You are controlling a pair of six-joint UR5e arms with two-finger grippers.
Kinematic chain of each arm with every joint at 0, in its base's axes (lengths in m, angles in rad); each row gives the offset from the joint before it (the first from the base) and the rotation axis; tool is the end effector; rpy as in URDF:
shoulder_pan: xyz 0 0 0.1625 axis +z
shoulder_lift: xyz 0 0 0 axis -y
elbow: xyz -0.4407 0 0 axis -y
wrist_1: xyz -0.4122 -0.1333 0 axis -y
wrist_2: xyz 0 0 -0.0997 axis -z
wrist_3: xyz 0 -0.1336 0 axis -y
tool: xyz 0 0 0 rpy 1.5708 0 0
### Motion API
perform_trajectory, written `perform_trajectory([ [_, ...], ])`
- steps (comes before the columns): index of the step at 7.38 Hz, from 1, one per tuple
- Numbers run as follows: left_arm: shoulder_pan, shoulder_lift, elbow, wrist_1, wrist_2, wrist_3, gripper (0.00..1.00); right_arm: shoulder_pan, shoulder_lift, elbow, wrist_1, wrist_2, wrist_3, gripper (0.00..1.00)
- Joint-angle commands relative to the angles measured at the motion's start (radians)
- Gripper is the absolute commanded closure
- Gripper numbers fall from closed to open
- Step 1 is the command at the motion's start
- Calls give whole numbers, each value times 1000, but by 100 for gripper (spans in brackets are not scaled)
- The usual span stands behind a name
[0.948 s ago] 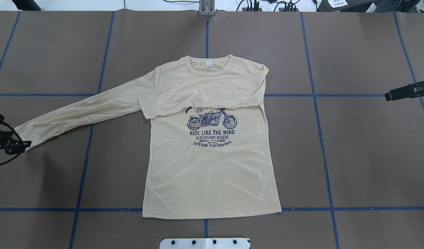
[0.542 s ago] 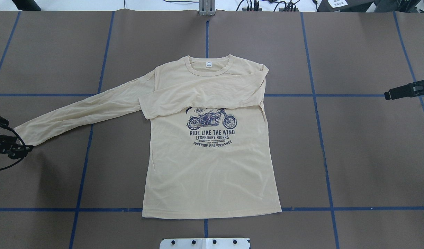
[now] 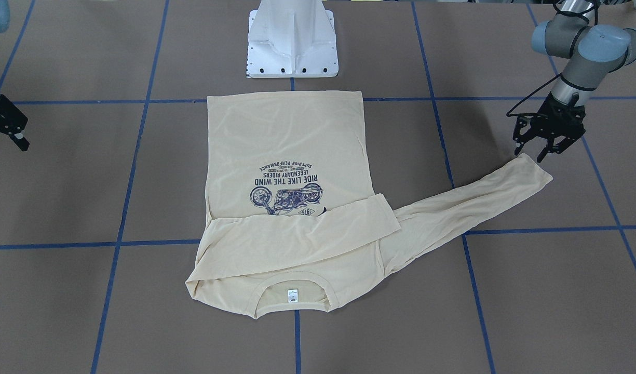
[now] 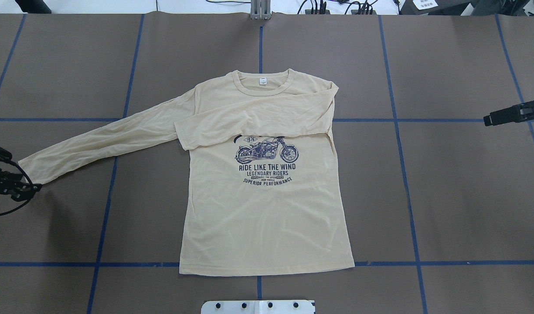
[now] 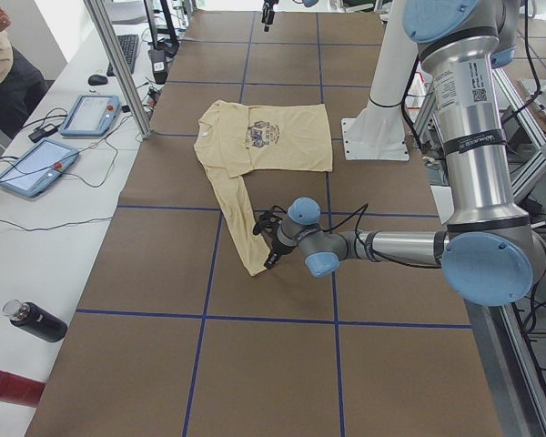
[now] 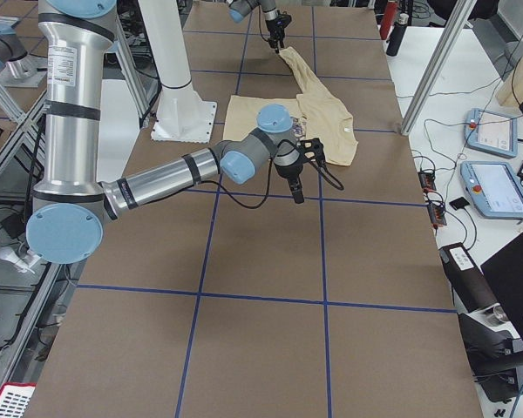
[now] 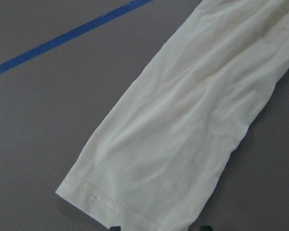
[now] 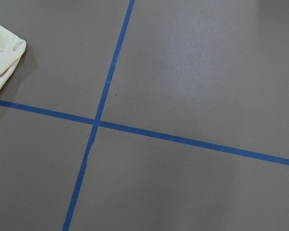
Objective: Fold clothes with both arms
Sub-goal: 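Withdraw the right gripper while the left gripper grasps the other sleeve cuff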
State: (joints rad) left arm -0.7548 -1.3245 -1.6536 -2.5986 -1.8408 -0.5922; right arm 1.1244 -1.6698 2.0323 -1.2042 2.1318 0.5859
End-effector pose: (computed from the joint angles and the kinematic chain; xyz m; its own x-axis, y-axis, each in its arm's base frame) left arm 0.2696 -0.3876 0.6647 0.6892 0.4495 -0.5683 -0.1062 0.8385 0.5345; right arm -0.1561 -0.4703 0.4728 0.6869 -0.1990 0.6990 -0.0694 0.9394 0.3357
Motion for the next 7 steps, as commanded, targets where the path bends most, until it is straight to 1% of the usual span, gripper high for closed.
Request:
perform_trajectory([
  [1, 2, -2, 3, 0, 0, 0, 41, 0, -2, 2, 0, 0, 0, 0],
  [3, 2, -2, 5, 0, 0, 0, 43, 0, -7, 2, 0, 0, 0, 0],
  [6, 12, -2, 8, 0, 0, 0, 58, 2, -7, 3, 0, 0, 0, 0],
  [7, 12, -2, 8, 0, 0, 0, 69, 2, -8, 5, 0, 2, 0, 0],
])
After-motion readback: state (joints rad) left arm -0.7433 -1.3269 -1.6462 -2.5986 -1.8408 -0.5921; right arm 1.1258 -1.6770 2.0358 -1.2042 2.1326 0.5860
